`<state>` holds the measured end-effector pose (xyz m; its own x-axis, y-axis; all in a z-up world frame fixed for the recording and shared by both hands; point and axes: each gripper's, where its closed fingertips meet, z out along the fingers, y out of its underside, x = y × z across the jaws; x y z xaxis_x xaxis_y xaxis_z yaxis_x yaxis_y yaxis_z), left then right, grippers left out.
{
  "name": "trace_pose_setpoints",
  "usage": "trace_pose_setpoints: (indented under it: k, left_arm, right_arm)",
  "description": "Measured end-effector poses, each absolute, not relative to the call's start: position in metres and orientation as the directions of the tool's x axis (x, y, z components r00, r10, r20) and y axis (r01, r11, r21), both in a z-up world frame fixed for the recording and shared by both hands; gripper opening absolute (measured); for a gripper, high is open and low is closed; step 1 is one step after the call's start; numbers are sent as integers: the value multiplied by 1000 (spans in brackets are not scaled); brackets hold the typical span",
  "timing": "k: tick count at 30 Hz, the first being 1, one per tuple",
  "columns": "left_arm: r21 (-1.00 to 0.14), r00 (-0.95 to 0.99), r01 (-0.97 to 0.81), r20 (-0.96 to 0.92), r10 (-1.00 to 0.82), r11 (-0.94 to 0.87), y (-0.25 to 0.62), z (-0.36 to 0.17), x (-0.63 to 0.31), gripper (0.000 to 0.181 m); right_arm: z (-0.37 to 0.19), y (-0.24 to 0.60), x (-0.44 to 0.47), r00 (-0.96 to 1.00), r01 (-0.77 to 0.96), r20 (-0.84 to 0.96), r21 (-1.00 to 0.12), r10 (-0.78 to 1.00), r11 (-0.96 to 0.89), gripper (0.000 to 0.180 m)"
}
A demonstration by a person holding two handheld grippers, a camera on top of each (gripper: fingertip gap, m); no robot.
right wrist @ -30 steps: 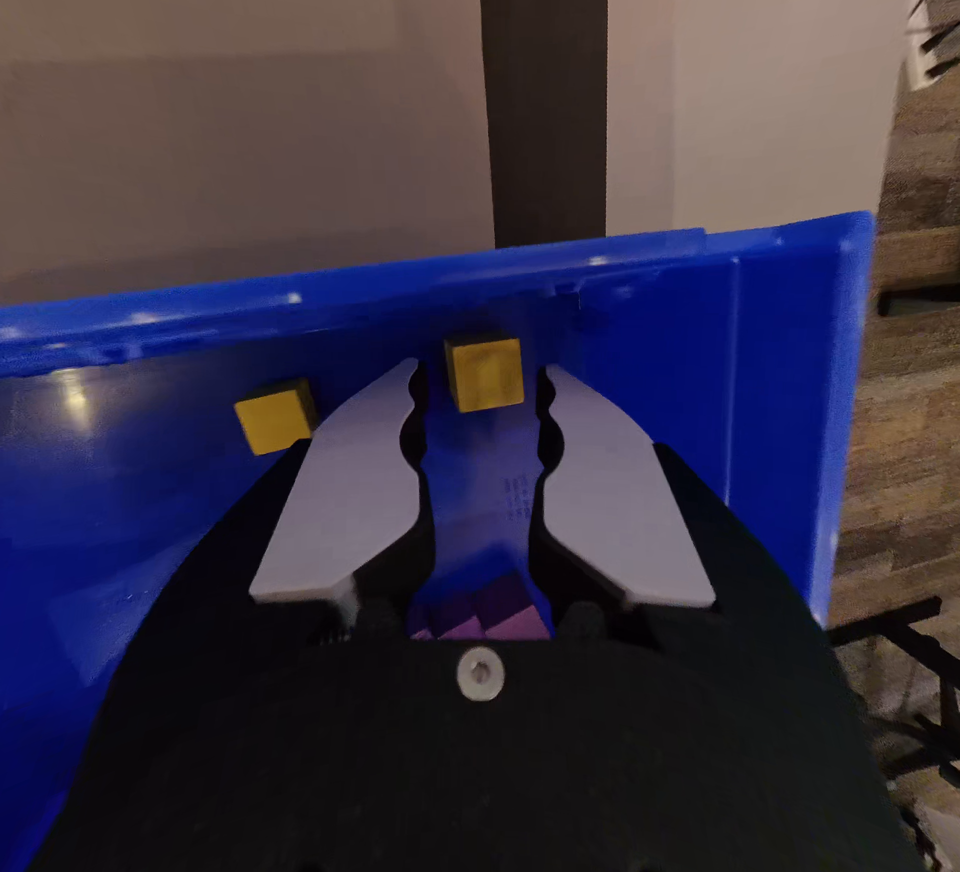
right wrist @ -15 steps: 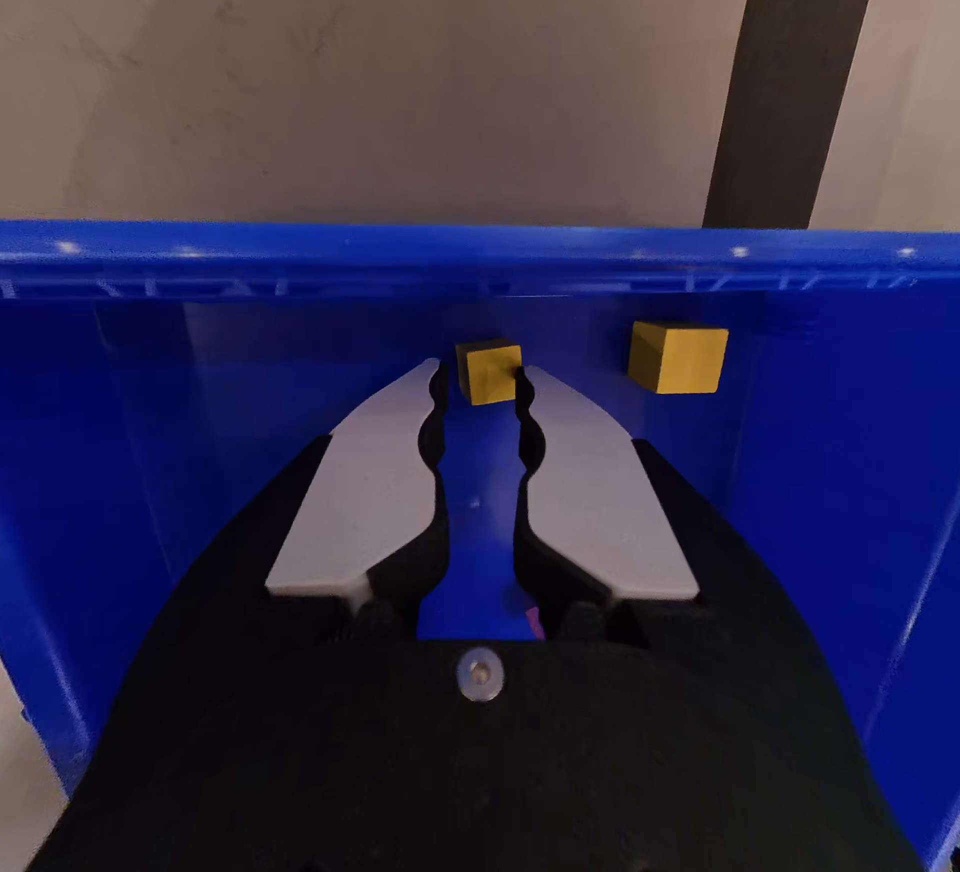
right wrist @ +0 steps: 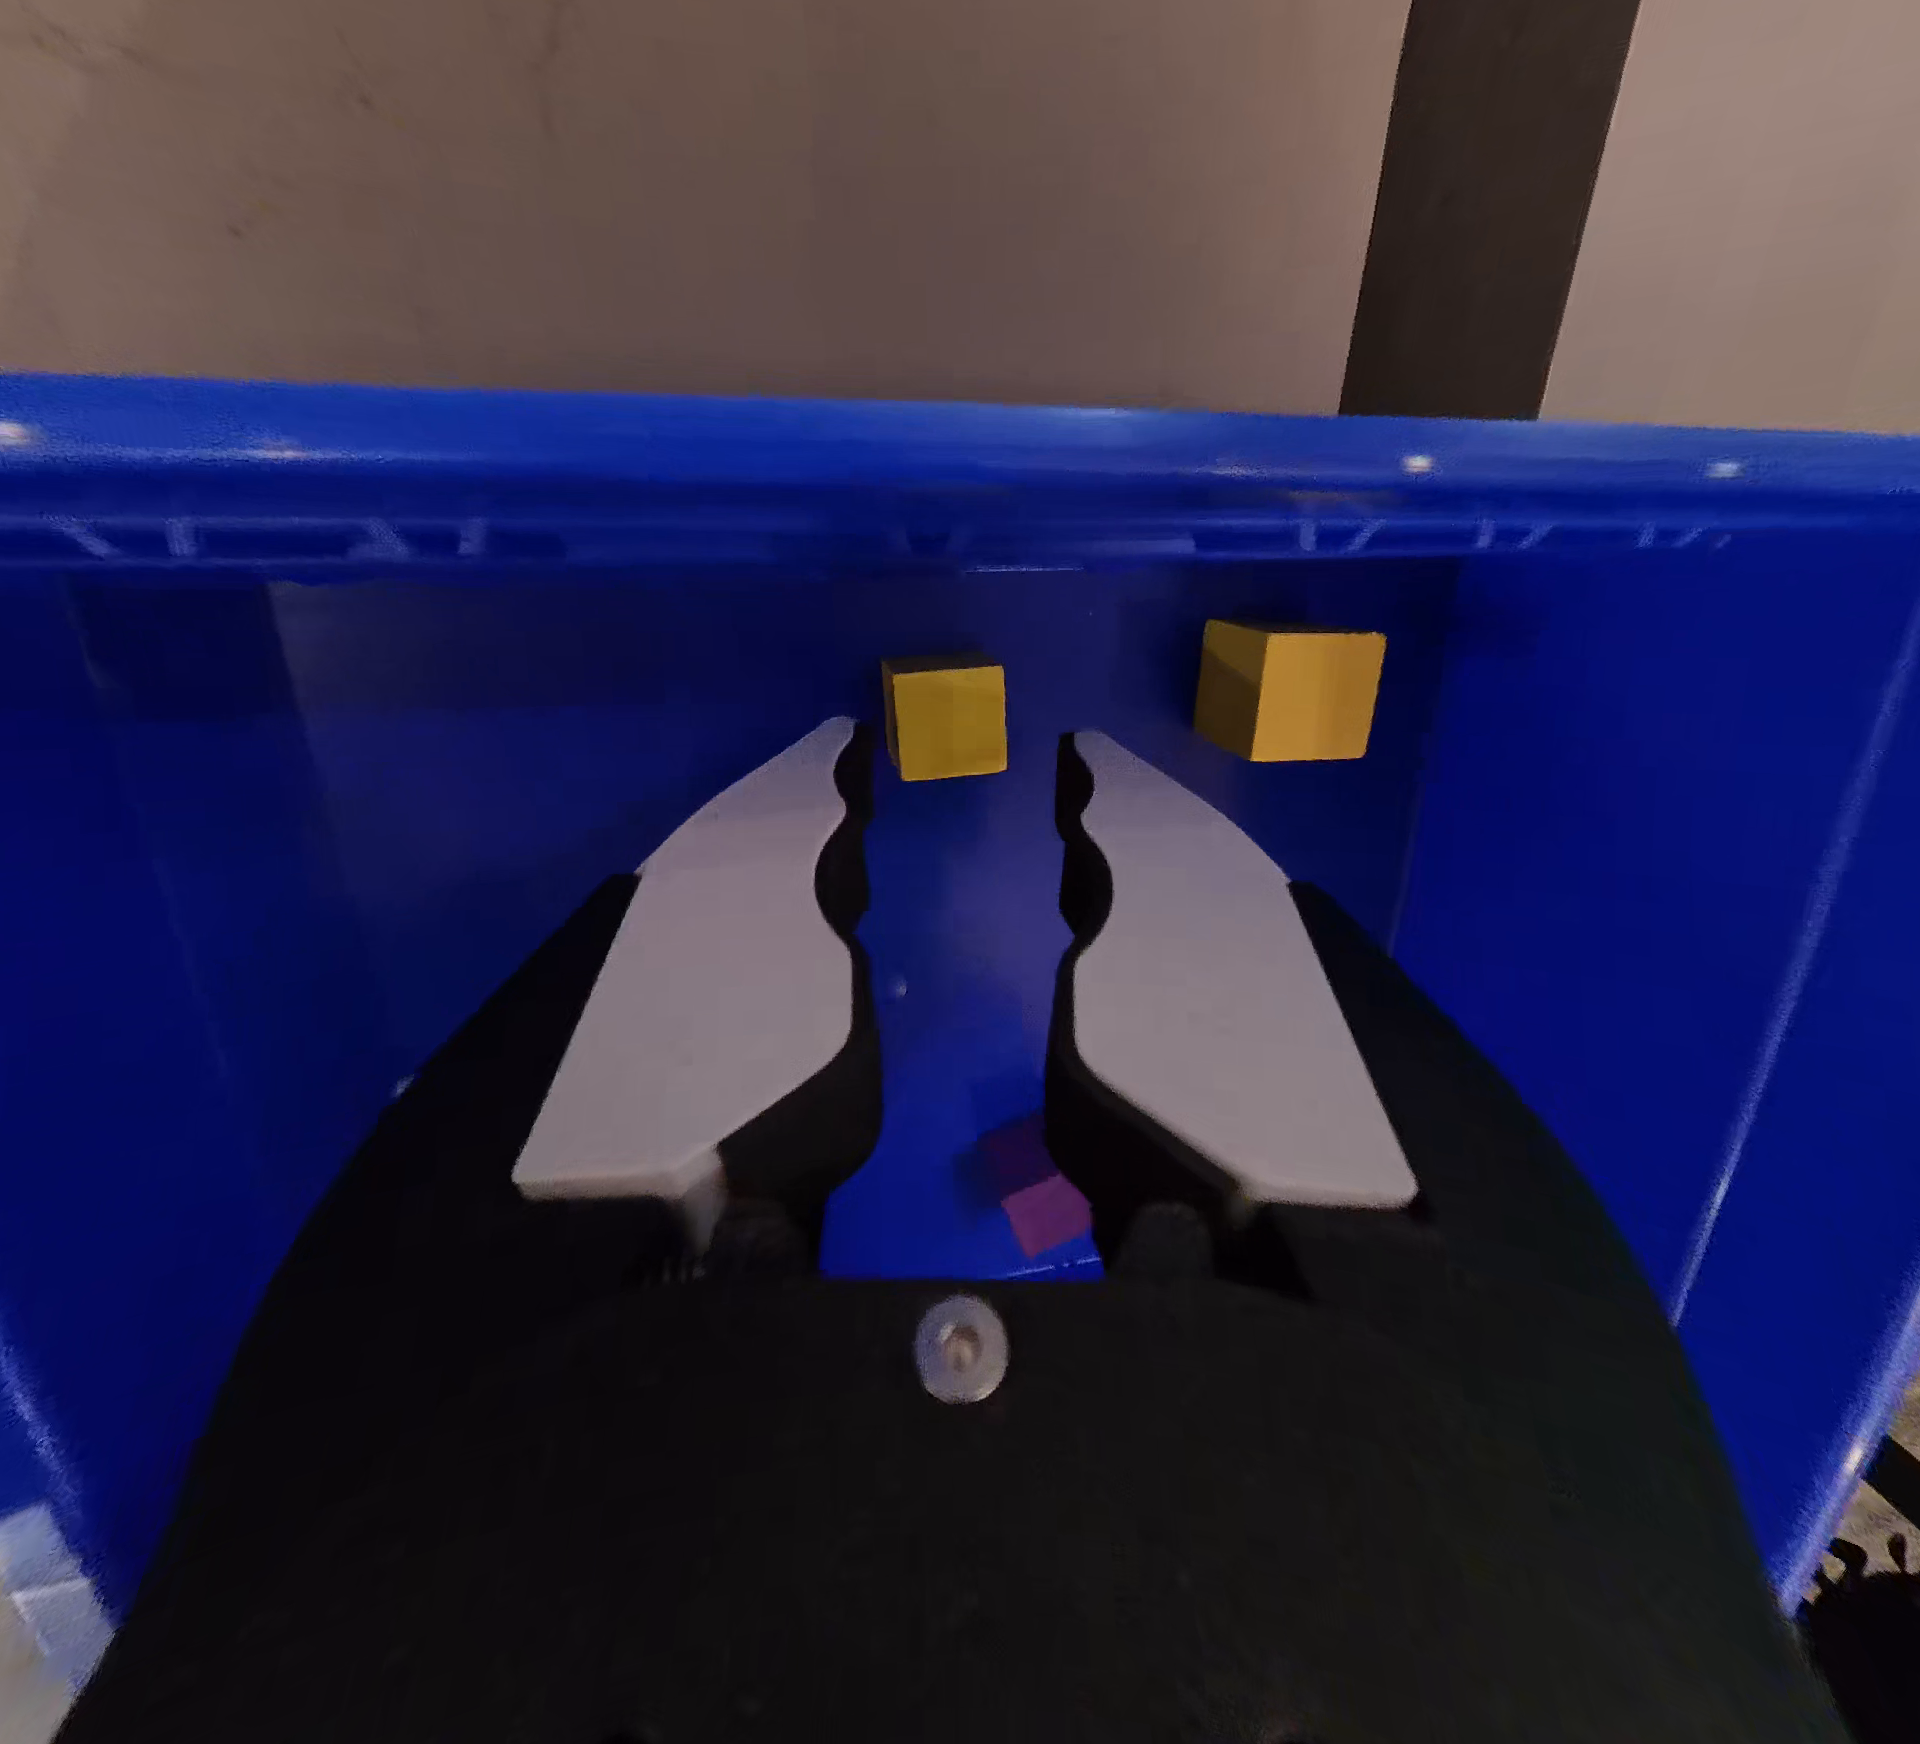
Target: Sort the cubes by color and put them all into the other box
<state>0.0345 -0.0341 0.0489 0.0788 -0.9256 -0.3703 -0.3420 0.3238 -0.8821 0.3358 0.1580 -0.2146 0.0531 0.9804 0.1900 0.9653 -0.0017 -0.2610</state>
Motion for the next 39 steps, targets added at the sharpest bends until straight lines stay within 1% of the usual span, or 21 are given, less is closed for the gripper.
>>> trace_pose_setpoints:
  k: [3, 10, 13, 14, 15, 16, 18, 20, 21, 22, 23, 27, 32, 39]
  left_arm:
    - [-879, 78, -348, -374, -924, 326, -35, 48, 35, 0]
    - [-880, 78, -346, -372, -925, 325, -35, 48, 35, 0]
    - [-878, 75, -352, -374, -924, 326, -35, 47, 35, 0]
    - [-877, 74, -352, -374, -925, 326, -35, 47, 35, 0]
    - [-876, 73, -354, -374, -925, 326, -35, 46, 36, 0]
    - [-875, 73, -356, -375, -924, 327, -35, 46, 36, 0]
    - [-874, 71, -360, -376, -924, 328, -36, 45, 36, 0]
    - [-873, 71, -360, -377, -923, 329, -36, 46, 35, 0]
    - [-873, 70, -358, -378, -923, 330, -36, 46, 35, 0]
    - [-874, 72, -357, -379, -923, 331, -36, 47, 35, 0]
    - [-874, 72, -356, -379, -923, 331, -36, 47, 35, 0]
    - [-875, 73, -355, -376, -924, 328, -36, 47, 36, 0]
    - [-875, 74, -354, -378, -923, 330, -37, 47, 36, 0]
    - [-875, 74, -359, -374, -924, 325, -34, 45, 36, 0]
  right_arm:
    - [-222, 159, 336, 49, 969, 168, -245, 984, -6, 23]
    - [-221, 178, 333, 77, 961, 194, -276, 978, -21, 22]
    - [-222, 185, 331, 83, 963, 211, -269, 974, -23, 23]
    - [-222, 187, 332, 82, 968, 224, -251, 971, -24, 23]
    - [-223, 188, 332, 79, 971, 233, -236, 969, -23, 24]
    - [-222, 189, 331, 82, 971, 241, -237, 967, -23, 31]
    - [-217, 188, 332, 90, 971, 260, -240, 961, -26, 32]
    - [-208, 184, 333, 99, 965, 275, -262, 956, -24, 30]
    - [-205, 179, 332, 94, 961, 267, -275, 959, -18, 26]
    - [-204, 172, 331, 83, 958, 250, -285, 965, -8, 17]
    - [-205, 166, 330, 72, 957, 230, -290, 970, -2, 15]
    - [-220, 157, 328, 47, 963, 181, -270, 982, 4, 4]
    - [-231, 163, 323, 58, 959, 166, -284, 984, -8, 0]
    - [-235, 174, 323, 87, 954, 168, -296, 982, -33, 1]
